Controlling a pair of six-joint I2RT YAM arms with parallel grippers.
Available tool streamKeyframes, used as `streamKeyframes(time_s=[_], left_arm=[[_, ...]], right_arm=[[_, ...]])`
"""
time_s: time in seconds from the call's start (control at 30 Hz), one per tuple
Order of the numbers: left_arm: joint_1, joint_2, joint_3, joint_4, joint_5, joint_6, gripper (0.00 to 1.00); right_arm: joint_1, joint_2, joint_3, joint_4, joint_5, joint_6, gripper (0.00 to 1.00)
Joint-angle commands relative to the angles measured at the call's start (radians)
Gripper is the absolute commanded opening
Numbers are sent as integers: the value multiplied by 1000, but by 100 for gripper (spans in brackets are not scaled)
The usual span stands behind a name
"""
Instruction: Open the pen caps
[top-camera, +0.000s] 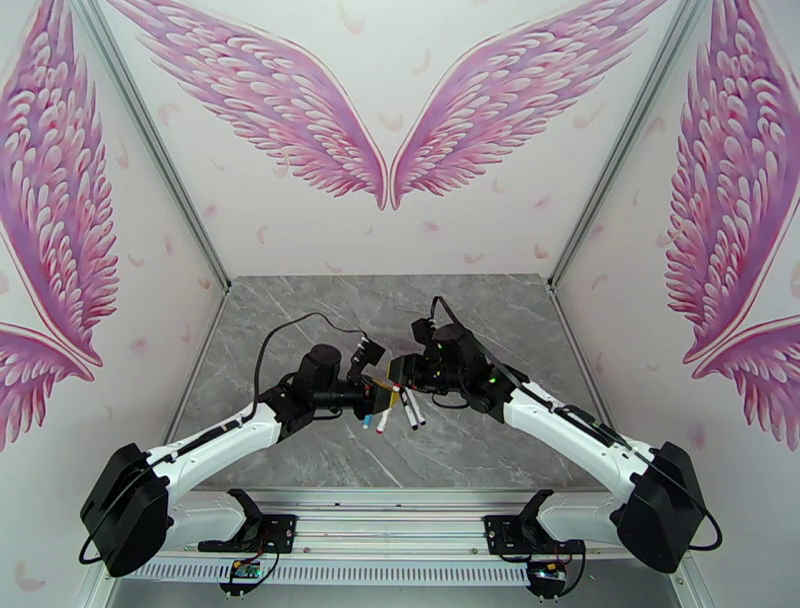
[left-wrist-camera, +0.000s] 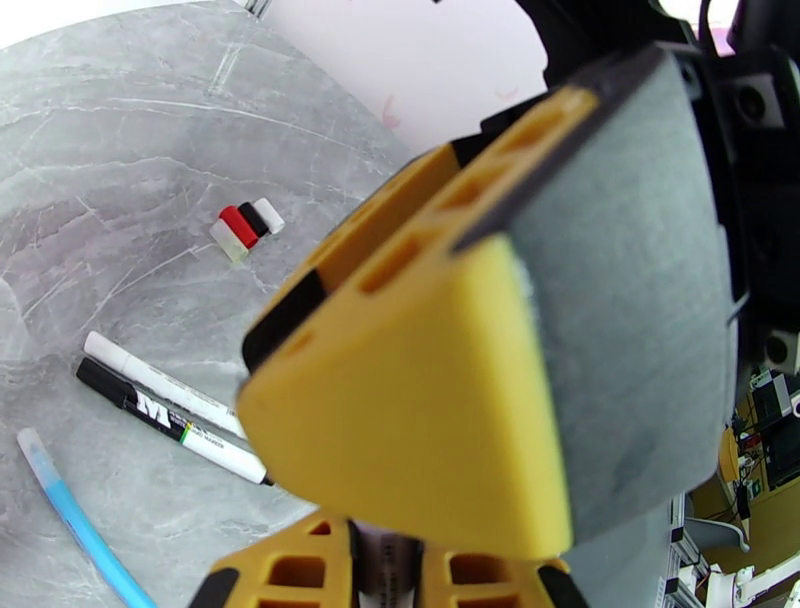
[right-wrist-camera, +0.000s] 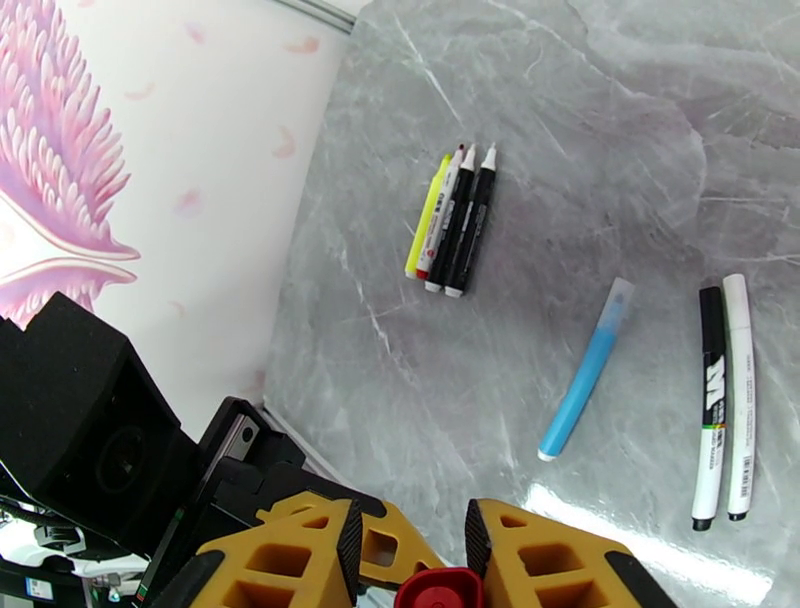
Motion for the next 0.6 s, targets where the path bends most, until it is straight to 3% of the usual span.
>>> streamKeyframes(time_s=[0.0, 0.57], left_arm=[[-2, 13, 16, 33, -14, -13, 8], [1, 4, 13, 45, -12, -32, 8]], right_arm=[[9, -6, -15, 21, -2, 5, 37], [11, -2, -21, 13, 9, -2, 29]])
